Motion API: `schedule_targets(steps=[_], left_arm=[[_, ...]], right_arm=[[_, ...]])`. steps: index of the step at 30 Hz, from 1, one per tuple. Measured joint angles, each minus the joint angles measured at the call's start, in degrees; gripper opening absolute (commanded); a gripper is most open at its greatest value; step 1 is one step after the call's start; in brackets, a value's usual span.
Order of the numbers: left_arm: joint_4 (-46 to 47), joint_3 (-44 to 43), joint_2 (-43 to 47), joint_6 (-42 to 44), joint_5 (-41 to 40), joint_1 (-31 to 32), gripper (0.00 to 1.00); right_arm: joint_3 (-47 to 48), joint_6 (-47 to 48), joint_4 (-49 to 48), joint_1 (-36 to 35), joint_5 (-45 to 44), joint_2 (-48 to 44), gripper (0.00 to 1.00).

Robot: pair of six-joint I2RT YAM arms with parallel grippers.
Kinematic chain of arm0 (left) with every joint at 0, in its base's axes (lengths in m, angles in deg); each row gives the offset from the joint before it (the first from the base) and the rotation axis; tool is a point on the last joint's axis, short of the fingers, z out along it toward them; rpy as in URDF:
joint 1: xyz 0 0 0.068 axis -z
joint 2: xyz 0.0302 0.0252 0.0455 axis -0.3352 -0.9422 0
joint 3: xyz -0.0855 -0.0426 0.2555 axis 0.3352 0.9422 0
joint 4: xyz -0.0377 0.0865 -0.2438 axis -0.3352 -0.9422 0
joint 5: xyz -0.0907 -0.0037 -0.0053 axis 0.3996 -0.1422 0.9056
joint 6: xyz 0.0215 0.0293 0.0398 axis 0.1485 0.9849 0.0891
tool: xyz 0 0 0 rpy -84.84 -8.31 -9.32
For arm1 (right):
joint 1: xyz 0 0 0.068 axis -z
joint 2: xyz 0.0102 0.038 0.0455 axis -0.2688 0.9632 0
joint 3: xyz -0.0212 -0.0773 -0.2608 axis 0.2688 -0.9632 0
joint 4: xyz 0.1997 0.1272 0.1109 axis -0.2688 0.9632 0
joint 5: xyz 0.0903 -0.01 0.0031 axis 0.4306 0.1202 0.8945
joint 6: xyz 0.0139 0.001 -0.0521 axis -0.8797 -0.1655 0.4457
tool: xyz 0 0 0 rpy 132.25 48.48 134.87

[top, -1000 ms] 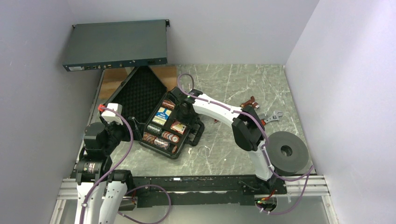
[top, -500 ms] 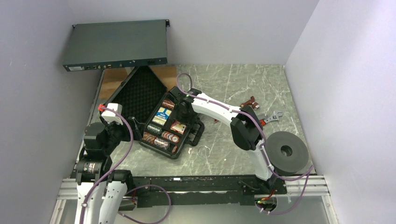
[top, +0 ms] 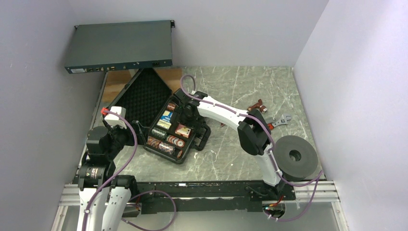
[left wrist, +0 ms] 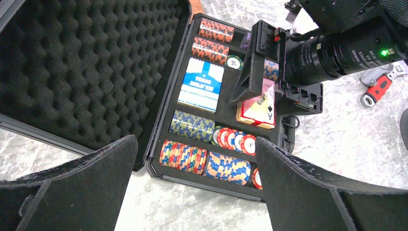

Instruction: Pack up texas hold em set

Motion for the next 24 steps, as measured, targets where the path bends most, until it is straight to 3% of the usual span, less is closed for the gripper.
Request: schedule_targets(steps=[12, 24], left_arm=[[0.0, 0.0, 0.0, 0.0, 0.0, 0.0, 0.99], [0.0, 0.0, -0.9, 0.0, 0.0, 0.0, 0.99]], right_arm=[[-0.6, 7.1, 3.2, -0.4, -3.8, -2.1, 1.0], [-9.5, 18.2, -1.0, -0.5, -7.7, -13.4, 0.98]])
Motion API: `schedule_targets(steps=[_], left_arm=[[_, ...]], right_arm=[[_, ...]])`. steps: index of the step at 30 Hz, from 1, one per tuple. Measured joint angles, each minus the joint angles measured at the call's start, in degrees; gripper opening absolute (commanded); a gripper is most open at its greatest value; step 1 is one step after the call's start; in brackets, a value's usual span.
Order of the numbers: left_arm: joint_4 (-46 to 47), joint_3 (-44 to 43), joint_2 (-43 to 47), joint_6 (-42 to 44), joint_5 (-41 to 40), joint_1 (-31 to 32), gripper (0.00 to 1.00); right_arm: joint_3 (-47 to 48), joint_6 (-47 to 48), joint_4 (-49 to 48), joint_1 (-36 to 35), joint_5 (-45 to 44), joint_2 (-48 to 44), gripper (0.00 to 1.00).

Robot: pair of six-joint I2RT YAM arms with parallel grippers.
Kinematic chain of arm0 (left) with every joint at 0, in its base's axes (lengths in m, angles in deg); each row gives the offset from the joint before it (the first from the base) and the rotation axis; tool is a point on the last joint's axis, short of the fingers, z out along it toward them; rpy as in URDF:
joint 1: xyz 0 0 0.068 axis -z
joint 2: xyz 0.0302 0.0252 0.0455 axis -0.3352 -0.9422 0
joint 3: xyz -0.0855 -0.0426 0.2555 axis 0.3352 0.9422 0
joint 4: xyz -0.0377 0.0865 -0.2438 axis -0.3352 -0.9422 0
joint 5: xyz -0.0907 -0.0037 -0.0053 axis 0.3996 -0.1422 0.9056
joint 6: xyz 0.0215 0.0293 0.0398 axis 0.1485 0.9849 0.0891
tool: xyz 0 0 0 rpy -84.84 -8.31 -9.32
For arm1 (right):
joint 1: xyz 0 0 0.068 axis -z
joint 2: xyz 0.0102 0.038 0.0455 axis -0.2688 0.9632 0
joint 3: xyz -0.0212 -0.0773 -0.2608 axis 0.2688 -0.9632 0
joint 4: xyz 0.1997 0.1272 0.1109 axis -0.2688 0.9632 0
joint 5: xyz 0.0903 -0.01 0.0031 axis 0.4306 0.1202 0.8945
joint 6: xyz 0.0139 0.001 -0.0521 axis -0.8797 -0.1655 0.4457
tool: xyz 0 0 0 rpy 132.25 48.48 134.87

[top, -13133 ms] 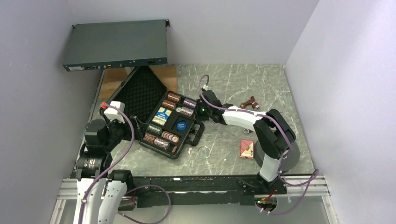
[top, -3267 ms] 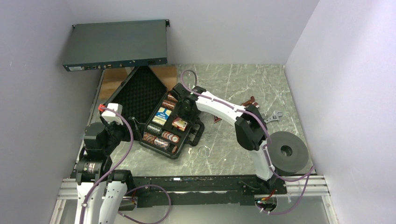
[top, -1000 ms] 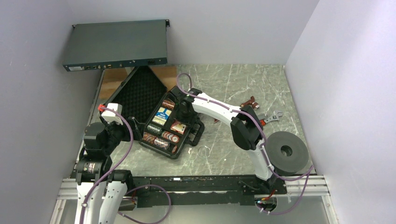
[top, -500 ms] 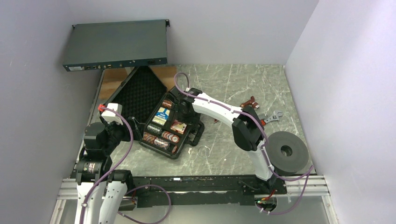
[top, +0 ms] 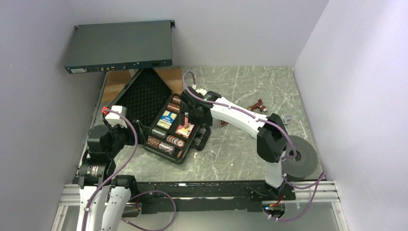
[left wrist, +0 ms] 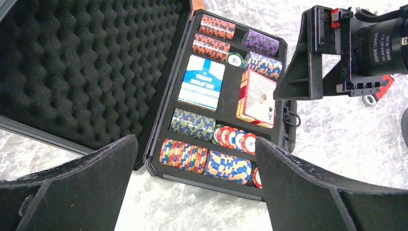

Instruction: Pack up texas hold em set

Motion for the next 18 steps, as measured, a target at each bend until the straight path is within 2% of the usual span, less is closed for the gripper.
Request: schedule_targets(steps=[2, 4, 6, 11, 18], left_arm=[[0.0, 0.0, -0.2, 0.0, 0.0, 0.0, 0.99], [0.0, 0.0, -0.4, 0.0, 0.0, 0.0, 0.99], [0.0, 0.0, -0.5, 0.0, 0.0, 0.0, 0.99], [0.0, 0.0, -0.7, -0.2, 0.0, 0.0, 0.99], [0.0, 0.0, -0.8, -0.2, 0.0, 0.0, 0.99]], right_arm=[[-0.2, 2.4, -2.2, 0.1, 0.7, -0.1, 0.83], [-0.6, 4.4, -4.6, 0.1, 1.6, -0.4, 0.55], [-0.9, 6.2, -7.5, 0.0, 3.1, -0.7, 0.34], [-0.2, 8.3, -13.1, 0.1, 6.3, -0.5, 0.01], [6.2, 8.7, -16.2, 0.1, 9.5, 4.0, 0.0]])
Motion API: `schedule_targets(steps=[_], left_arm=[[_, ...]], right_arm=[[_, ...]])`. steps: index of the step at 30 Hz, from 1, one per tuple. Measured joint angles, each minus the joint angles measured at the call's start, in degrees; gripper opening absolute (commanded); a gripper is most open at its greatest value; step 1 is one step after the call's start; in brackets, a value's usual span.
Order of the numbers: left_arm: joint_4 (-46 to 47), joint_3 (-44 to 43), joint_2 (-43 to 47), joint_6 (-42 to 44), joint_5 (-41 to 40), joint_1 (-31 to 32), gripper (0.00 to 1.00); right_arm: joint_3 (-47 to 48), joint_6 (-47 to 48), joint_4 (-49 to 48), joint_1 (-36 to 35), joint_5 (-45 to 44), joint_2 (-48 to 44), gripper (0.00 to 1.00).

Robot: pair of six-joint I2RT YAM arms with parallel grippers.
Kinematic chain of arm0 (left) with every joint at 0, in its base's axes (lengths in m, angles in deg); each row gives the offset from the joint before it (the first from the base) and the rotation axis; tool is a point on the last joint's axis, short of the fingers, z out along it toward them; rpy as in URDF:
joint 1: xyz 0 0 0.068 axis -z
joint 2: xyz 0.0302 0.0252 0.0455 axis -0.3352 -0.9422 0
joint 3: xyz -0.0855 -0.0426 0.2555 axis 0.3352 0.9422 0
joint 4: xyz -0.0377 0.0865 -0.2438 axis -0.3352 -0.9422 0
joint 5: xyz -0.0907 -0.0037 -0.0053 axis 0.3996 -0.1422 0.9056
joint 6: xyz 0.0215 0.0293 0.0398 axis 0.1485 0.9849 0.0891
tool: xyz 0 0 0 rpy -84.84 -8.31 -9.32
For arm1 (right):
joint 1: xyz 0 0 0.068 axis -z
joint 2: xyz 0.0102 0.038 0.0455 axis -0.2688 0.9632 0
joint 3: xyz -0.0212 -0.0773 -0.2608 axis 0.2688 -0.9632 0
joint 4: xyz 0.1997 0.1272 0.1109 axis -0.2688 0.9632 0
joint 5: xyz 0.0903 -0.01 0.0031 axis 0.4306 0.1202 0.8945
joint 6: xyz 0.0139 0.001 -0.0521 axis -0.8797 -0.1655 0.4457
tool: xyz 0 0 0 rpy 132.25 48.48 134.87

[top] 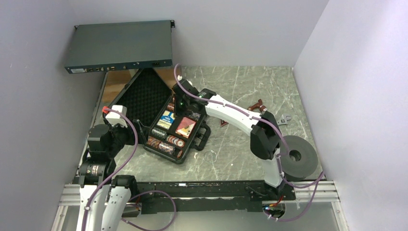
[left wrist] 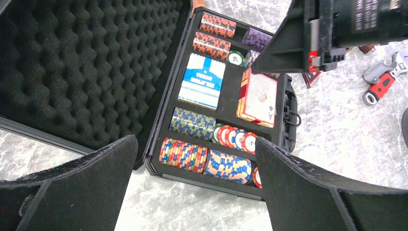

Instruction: Pack up texas hold em set

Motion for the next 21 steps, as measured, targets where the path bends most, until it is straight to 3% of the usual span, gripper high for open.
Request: schedule_targets(steps=[9, 21], left_arm=[[0.0, 0.0, -0.2, 0.0, 0.0, 0.0, 0.99], [0.0, 0.0, -0.4, 0.0, 0.0, 0.0, 0.99]], right_arm=[[0.7, -0.4, -0.4, 0.4, 2.7, 5.3, 0.0], [-3.0, -1.6, -0.3, 0.6, 3.8, 5.7, 0.0]])
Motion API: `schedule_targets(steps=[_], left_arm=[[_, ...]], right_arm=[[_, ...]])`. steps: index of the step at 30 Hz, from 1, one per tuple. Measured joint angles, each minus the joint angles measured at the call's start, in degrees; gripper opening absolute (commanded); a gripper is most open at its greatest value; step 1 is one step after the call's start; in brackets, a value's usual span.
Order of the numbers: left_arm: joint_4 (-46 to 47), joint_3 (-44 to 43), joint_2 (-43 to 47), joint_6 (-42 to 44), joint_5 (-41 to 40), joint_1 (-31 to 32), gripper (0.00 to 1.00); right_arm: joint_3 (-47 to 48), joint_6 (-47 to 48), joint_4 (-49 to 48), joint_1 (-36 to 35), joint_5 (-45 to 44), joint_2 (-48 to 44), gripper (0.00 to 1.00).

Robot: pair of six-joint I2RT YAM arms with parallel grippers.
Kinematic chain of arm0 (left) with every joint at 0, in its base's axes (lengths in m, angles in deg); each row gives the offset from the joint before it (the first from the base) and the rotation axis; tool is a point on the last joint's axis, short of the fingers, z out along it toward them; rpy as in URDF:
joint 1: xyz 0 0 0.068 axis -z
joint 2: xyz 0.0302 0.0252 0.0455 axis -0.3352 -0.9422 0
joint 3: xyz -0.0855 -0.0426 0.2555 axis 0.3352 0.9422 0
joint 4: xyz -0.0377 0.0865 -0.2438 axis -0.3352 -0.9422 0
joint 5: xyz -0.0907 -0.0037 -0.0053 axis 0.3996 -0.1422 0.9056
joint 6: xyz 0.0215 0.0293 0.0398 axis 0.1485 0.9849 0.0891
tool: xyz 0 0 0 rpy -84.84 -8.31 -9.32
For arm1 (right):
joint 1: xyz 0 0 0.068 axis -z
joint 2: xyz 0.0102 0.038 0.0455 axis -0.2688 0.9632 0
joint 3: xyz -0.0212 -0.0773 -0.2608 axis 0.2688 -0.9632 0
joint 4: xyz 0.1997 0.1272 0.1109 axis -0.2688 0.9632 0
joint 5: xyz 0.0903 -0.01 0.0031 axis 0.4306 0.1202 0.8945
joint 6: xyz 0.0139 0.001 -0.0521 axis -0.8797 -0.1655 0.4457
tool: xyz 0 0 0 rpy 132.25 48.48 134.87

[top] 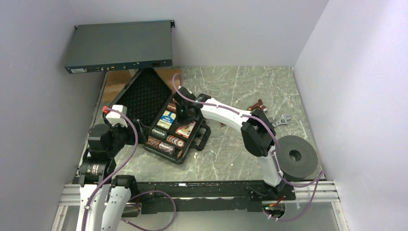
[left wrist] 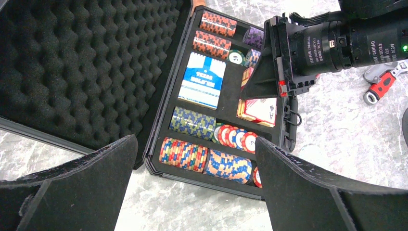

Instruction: Pack up texas hold em set

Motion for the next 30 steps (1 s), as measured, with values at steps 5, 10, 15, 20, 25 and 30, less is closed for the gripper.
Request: schedule_targets(steps=[5, 10, 15, 20, 25, 30], left_arm=[[0.0, 0.0, 0.0, 0.0, 0.0, 0.0, 0.99], [0.0, 0.0, -0.1, 0.0, 0.0, 0.0, 0.99], [0.0, 0.0, -0.5, 0.0, 0.0, 0.0, 0.99], [0.0, 0.0, -0.6, 0.0, 0.0, 0.0, 0.99], [0.0, 0.0, -0.7, 0.0, 0.0, 0.0, 0.99], [0.0, 0.0, -0.7, 0.0, 0.0, 0.0, 0.99]], right_arm=[[-0.9, -0.4, -0.9, 0.1, 0.0, 0.0, 0.0], [-2.2, -0.4, -2.3, 0.1, 0.1, 0.0, 0.0], [-2.4, -0.4, -2.5, 0.1, 0.0, 0.0, 0.0], [-4.3, -0.3, -4.2, 0.3, 0.0, -1.0, 0.0], [-8.1, -0.1, -6.7, 0.4, 0.0, -3.3, 0.11], [-13.4, 1.9, -8.4, 1.0, 1.2, -6.4, 0.19]])
